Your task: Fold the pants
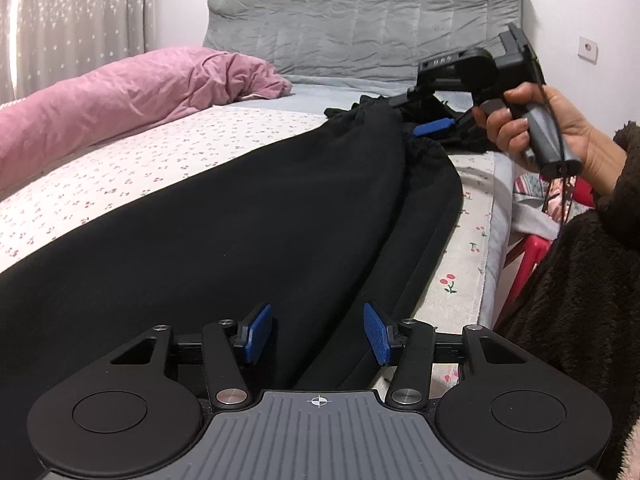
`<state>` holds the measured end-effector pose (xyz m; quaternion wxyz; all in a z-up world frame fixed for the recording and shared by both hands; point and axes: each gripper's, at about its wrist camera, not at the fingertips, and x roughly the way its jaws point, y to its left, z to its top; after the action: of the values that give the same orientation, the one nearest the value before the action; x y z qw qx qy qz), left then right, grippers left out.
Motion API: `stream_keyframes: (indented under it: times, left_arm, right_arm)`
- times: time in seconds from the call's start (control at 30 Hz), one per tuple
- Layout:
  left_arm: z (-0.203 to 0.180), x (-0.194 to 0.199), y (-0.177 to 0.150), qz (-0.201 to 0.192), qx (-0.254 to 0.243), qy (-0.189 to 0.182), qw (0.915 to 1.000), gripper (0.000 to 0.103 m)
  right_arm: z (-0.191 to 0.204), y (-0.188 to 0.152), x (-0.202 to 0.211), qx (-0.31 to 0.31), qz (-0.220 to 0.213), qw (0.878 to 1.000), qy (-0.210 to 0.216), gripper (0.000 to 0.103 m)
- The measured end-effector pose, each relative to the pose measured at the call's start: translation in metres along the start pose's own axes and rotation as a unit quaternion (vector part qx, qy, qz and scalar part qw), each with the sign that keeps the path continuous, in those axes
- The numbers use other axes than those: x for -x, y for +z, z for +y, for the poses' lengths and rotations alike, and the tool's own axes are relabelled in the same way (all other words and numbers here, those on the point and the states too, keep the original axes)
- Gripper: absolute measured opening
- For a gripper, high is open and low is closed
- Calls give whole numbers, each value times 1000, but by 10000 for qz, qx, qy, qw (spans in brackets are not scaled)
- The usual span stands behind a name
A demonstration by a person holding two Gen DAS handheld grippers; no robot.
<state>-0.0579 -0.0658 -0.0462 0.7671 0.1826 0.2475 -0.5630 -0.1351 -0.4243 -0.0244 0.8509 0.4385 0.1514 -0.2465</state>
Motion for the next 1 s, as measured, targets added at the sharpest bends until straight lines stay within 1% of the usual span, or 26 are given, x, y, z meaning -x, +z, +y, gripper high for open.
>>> stream_keyframes:
  times: [0.03, 0.13, 0.2, 0.23, 0.3, 0.33, 0.37, 0.4, 0.43, 0.47, 0.57, 0.67, 0.73, 0.8, 0.83, 0.9, 1.0]
  left_arm:
    - [0, -1, 0, -3, 5, 14, 10000, 45]
    - [1, -3, 1, -9, 54, 111, 9999, 34]
    - [3, -4, 2, -20, 136, 164, 9998, 25]
    - [4, -4, 3, -36, 191, 190, 9996, 23]
    - [6, -5, 3, -79, 293, 246, 9992, 13]
    - [6, -5, 3, -113, 334, 296, 9989, 11]
    - [6, -4, 3, -157, 372, 349, 9986, 8]
    - [6, -3, 4, -219, 401, 374, 9983, 5]
    - [7, -1, 4, -288, 430, 404, 9978, 4]
    - [7, 2, 5, -381, 462, 446, 9972, 3]
    - [12, 17, 10, -775, 615, 597, 9933, 2]
    - [16, 36, 16, -1141, 690, 688, 9887, 2]
    - [15, 48, 19, -1243, 609, 665, 9881, 2]
    - [14, 57, 19, -1217, 511, 557, 9897, 2]
    - [13, 59, 17, -1165, 442, 513, 9909, 2]
    - [9, 61, 12, -997, 316, 415, 9937, 2]
    - [3, 54, 2, -617, 119, 283, 9976, 2]
  right_arm:
    - [-1, 1, -1, -65, -9, 10000, 45, 58]
    - [0, 1, -3, -149, 16, 9998, 152, 58]
    - [4, 0, -9, -60, 102, 9999, 88, 58]
    - [5, 1, -14, 8, 162, 9999, 30, 57]
    - [11, 0, -24, 183, 248, 9995, -117, 53]
    - [13, 0, -28, 293, 263, 9991, -157, 47]
    - [16, 1, -32, 413, 250, 9986, -202, 35]
    - [18, 2, -36, 521, 198, 9981, -257, 27]
    - [20, 3, -39, 637, 131, 9974, -325, 10]
    - [21, 4, -40, 718, 45, 9968, -362, 6]
    - [24, 10, -38, 693, -170, 9971, -268, 4]
    - [35, 13, -19, 756, -470, 9960, 14, 4]
    - [41, 12, -3, 808, -601, 9948, 147, 4]
    - [44, 9, 10, 888, -594, 9942, 120, 4]
    - [44, 7, 15, 926, -512, 9944, 39, 4]
    - [40, 2, 21, 970, -246, 9947, -224, 4]
    - [27, -12, 23, 1020, 171, 9925, -652, 4]
